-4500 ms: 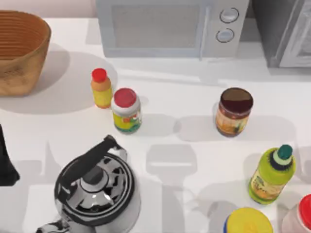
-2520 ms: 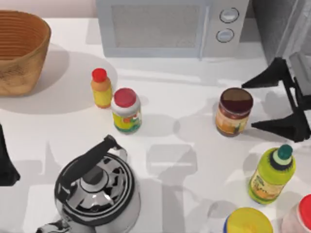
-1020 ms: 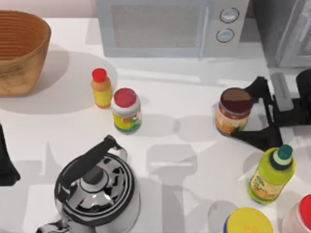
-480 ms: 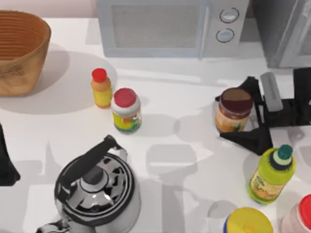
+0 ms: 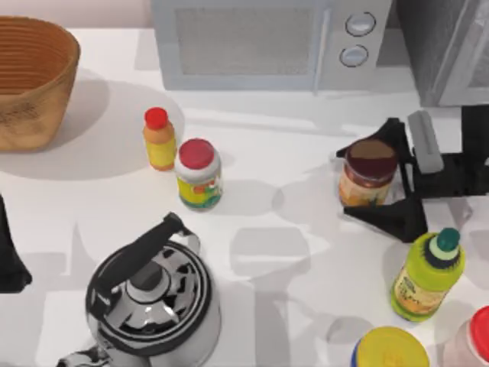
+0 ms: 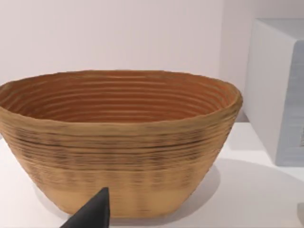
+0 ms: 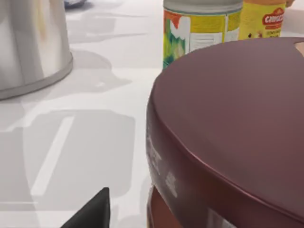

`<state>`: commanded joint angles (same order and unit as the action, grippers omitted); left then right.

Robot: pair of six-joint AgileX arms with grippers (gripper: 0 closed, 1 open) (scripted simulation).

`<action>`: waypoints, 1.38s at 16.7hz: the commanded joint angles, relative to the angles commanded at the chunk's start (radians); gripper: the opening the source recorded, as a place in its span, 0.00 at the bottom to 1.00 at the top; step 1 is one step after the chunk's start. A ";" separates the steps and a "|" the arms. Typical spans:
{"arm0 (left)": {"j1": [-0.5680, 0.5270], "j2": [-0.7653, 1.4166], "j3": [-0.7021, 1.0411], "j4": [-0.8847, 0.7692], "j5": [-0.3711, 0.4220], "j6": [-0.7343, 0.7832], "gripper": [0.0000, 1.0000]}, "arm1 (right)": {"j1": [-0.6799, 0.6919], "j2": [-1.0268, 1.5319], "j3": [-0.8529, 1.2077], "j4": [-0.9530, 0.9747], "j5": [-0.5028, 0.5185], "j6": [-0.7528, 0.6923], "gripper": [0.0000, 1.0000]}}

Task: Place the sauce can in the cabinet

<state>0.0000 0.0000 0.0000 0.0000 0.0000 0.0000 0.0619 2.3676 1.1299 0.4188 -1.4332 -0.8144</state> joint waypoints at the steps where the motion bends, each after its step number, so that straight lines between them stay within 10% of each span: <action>1: 0.000 0.000 0.000 0.000 0.000 0.000 1.00 | 0.000 0.000 0.000 0.000 0.000 0.000 0.92; 13: 0.000 0.000 0.000 0.000 0.000 0.000 1.00 | 0.000 0.000 0.000 0.000 0.000 0.000 0.02; 23: 0.000 0.000 0.000 0.000 0.000 0.000 1.00 | -0.004 -0.001 0.000 -0.003 0.000 0.001 0.00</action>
<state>0.0000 0.0000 0.0000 0.0000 0.0000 0.0000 0.0579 2.3670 1.1295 0.4161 -1.4330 -0.8129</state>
